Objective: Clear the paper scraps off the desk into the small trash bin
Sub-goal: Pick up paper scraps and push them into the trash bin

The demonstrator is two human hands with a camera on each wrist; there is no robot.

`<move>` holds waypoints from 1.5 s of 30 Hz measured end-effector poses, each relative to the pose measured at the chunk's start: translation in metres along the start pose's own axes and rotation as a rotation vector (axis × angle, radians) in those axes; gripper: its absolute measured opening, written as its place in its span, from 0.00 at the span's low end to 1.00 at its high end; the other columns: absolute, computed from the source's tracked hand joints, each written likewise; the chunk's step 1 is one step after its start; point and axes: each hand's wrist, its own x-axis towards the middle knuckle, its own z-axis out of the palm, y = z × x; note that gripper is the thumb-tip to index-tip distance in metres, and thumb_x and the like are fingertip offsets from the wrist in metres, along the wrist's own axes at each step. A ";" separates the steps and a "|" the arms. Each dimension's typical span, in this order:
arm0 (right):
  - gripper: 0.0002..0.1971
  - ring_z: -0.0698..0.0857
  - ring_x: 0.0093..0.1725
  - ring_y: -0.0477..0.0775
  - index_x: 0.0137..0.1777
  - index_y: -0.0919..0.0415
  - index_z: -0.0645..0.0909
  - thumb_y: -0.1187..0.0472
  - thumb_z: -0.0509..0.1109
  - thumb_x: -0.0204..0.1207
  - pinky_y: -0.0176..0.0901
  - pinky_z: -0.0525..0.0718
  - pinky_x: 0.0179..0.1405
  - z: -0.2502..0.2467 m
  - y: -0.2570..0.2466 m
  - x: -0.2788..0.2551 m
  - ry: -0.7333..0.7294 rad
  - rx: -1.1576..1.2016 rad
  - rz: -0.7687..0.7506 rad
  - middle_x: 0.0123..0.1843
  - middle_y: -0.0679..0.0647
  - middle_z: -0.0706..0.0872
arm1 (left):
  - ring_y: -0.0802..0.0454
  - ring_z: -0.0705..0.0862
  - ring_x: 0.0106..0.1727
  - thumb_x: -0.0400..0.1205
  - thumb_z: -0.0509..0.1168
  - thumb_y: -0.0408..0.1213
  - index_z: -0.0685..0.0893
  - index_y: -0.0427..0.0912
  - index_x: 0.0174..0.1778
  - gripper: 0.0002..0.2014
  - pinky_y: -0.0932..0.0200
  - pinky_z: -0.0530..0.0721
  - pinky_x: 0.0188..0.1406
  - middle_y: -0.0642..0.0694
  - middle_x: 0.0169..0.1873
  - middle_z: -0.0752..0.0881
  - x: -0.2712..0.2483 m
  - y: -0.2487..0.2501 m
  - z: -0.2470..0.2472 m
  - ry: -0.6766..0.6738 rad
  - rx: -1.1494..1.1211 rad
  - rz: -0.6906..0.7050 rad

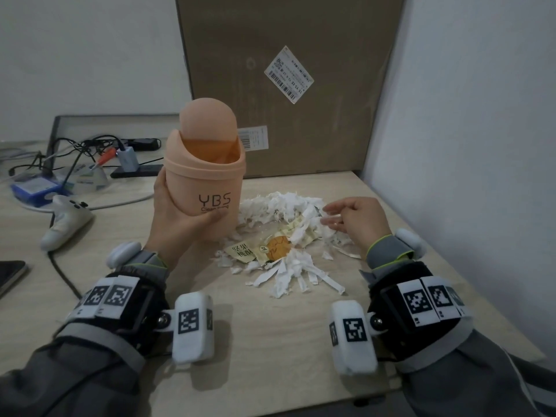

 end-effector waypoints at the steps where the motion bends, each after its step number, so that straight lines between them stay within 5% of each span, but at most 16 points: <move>1: 0.19 0.90 0.38 0.55 0.36 0.67 0.84 0.75 0.52 0.78 0.37 0.88 0.39 0.002 0.002 0.001 -0.009 -0.054 0.014 0.45 0.65 0.88 | 0.50 0.78 0.74 0.52 0.86 0.54 0.53 0.57 0.88 0.69 0.42 0.83 0.69 0.48 0.77 0.74 0.000 0.000 0.000 -0.001 0.001 -0.003; 5: 0.10 0.87 0.53 0.55 0.50 0.67 0.86 0.61 0.68 0.75 0.52 0.83 0.60 0.001 0.005 0.001 -0.097 -0.403 -0.051 0.51 0.58 0.89 | 0.48 0.78 0.75 0.51 0.85 0.57 0.54 0.57 0.88 0.70 0.36 0.83 0.73 0.47 0.78 0.74 -0.002 0.002 -0.001 -0.003 0.004 -0.007; 9: 0.33 0.80 0.64 0.54 0.68 0.64 0.75 0.56 0.81 0.64 0.51 0.80 0.65 0.001 0.004 -0.006 -0.321 -0.657 -0.077 0.64 0.56 0.79 | 0.49 0.78 0.75 0.51 0.85 0.57 0.54 0.57 0.88 0.69 0.38 0.83 0.72 0.47 0.78 0.74 -0.002 0.002 -0.001 0.000 -0.003 0.001; 13: 0.31 0.82 0.61 0.57 0.67 0.64 0.75 0.65 0.81 0.63 0.52 0.81 0.63 0.000 0.006 -0.004 -0.344 -0.752 -0.099 0.64 0.59 0.79 | 0.48 0.78 0.75 0.51 0.84 0.57 0.54 0.56 0.88 0.69 0.40 0.83 0.71 0.47 0.78 0.74 -0.002 0.003 0.000 0.001 -0.004 0.009; 16: 0.19 0.84 0.56 0.53 0.59 0.64 0.83 0.70 0.76 0.67 0.36 0.79 0.55 -0.002 0.008 -0.001 -0.256 -0.773 -0.178 0.58 0.59 0.86 | 0.48 0.78 0.75 0.51 0.84 0.57 0.54 0.57 0.88 0.69 0.37 0.82 0.73 0.47 0.79 0.74 -0.002 0.001 0.000 0.004 -0.001 0.003; 19: 0.11 0.84 0.48 0.49 0.53 0.63 0.87 0.70 0.72 0.71 0.26 0.72 0.45 -0.003 0.011 0.002 -0.118 -0.686 -0.246 0.54 0.57 0.89 | 0.47 0.78 0.76 0.52 0.85 0.57 0.54 0.58 0.88 0.69 0.33 0.82 0.74 0.47 0.79 0.73 -0.001 -0.001 -0.002 0.002 0.004 -0.003; 24: 0.06 0.85 0.43 0.48 0.45 0.62 0.89 0.68 0.70 0.75 0.31 0.76 0.45 -0.005 0.005 0.005 0.083 -0.427 -0.358 0.45 0.54 0.90 | 0.47 0.78 0.76 0.52 0.85 0.57 0.53 0.57 0.89 0.69 0.33 0.82 0.74 0.47 0.79 0.74 0.000 -0.002 -0.001 0.000 0.004 0.002; 29: 0.11 0.90 0.38 0.53 0.40 0.56 0.80 0.68 0.61 0.80 0.48 0.87 0.36 -0.005 0.004 0.006 0.181 -0.200 -0.331 0.44 0.53 0.89 | 0.49 0.78 0.75 0.52 0.84 0.57 0.53 0.57 0.89 0.70 0.40 0.83 0.71 0.47 0.78 0.74 0.000 -0.001 -0.001 -0.003 -0.006 0.012; 33: 0.11 0.84 0.23 0.43 0.43 0.59 0.77 0.67 0.56 0.84 0.45 0.81 0.18 -0.007 0.001 0.002 0.250 -0.243 -0.364 0.46 0.53 0.86 | 0.52 0.79 0.73 0.52 0.85 0.56 0.53 0.56 0.88 0.69 0.53 0.84 0.62 0.47 0.78 0.73 0.001 -0.003 0.000 -0.008 -0.005 0.019; 36: 0.13 0.82 0.18 0.36 0.46 0.62 0.80 0.67 0.54 0.85 0.41 0.80 0.14 -0.008 0.004 0.004 0.272 -0.239 -0.378 0.42 0.55 0.84 | 0.54 0.79 0.71 0.55 0.86 0.50 0.53 0.56 0.88 0.67 0.58 0.82 0.59 0.47 0.78 0.74 0.001 -0.003 0.001 -0.007 -0.007 0.028; 38: 0.16 0.84 0.22 0.37 0.48 0.62 0.83 0.70 0.52 0.84 0.33 0.81 0.17 -0.006 0.005 0.006 0.278 -0.162 -0.344 0.41 0.57 0.85 | 0.50 0.79 0.74 0.55 0.86 0.50 0.53 0.56 0.88 0.67 0.53 0.83 0.63 0.46 0.78 0.74 0.001 -0.004 0.000 -0.005 -0.007 0.028; 41: 0.17 0.90 0.36 0.45 0.48 0.63 0.83 0.72 0.52 0.82 0.34 0.88 0.35 -0.004 0.000 0.007 0.260 0.081 -0.246 0.43 0.61 0.89 | 0.49 0.78 0.75 0.52 0.85 0.56 0.53 0.57 0.88 0.69 0.48 0.83 0.66 0.46 0.79 0.73 0.001 -0.004 -0.001 -0.004 -0.009 0.029; 44: 0.06 0.87 0.47 0.44 0.53 0.59 0.82 0.63 0.66 0.78 0.28 0.84 0.46 -0.002 -0.002 0.004 0.210 0.120 -0.200 0.52 0.55 0.88 | 0.48 0.78 0.75 0.53 0.88 0.52 0.53 0.56 0.88 0.70 0.44 0.83 0.69 0.46 0.79 0.73 0.001 -0.003 0.000 -0.007 -0.001 0.022; 45: 0.12 0.85 0.50 0.42 0.57 0.59 0.81 0.61 0.72 0.75 0.23 0.81 0.44 -0.002 -0.001 0.002 0.171 0.083 -0.199 0.53 0.51 0.86 | 0.48 0.78 0.75 0.55 0.90 0.49 0.53 0.56 0.88 0.70 0.43 0.82 0.70 0.46 0.79 0.73 0.001 -0.003 0.001 -0.006 0.000 0.023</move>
